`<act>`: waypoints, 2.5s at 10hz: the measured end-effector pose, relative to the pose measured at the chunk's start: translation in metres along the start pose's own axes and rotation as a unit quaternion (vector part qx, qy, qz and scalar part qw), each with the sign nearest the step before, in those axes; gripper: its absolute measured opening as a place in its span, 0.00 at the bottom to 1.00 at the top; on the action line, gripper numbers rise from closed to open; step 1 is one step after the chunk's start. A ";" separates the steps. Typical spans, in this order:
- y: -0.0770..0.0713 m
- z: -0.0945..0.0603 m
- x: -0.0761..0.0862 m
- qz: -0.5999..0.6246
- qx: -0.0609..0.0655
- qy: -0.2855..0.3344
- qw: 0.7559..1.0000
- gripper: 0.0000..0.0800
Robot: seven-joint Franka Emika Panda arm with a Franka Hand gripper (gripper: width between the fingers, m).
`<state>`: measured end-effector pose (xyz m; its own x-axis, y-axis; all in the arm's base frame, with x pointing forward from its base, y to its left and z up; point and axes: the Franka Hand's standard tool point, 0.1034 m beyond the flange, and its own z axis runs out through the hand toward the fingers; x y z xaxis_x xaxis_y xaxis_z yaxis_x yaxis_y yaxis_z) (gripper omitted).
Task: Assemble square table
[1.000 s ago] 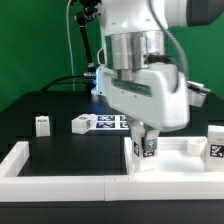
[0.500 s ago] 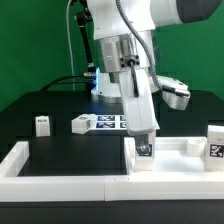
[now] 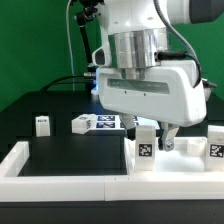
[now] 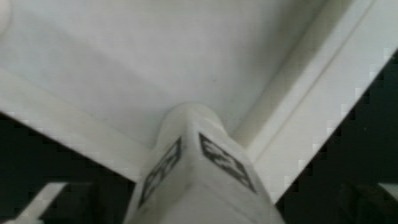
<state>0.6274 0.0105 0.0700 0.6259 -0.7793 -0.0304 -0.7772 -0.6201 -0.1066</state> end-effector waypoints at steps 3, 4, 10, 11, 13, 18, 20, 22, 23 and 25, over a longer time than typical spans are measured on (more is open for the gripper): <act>0.001 0.001 0.004 -0.263 -0.017 0.023 0.964 0.81; 0.001 0.001 0.004 -0.317 -0.021 0.024 0.948 0.81; 0.002 0.001 0.005 -0.187 -0.019 0.026 0.982 0.36; 0.003 0.002 0.006 -0.135 -0.017 0.028 0.990 0.36; 0.004 0.002 0.008 -0.001 -0.014 0.030 0.999 0.36; 0.011 0.002 0.010 0.384 0.017 -0.020 0.923 0.36; 0.011 0.002 0.009 0.424 0.017 -0.020 0.905 0.36; 0.011 0.004 0.007 0.401 0.012 -0.016 0.916 0.46; 0.008 0.006 0.000 0.334 0.000 -0.004 0.942 0.65; 0.002 0.003 -0.007 0.178 -0.013 0.012 0.984 0.80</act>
Offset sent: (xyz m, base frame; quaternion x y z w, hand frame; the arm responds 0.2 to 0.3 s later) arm 0.0096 0.0038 0.0001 -0.0195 0.0317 -0.4642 0.8849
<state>0.6221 0.0148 0.0668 0.3131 -0.9490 -0.0372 -0.9483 -0.3101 -0.0680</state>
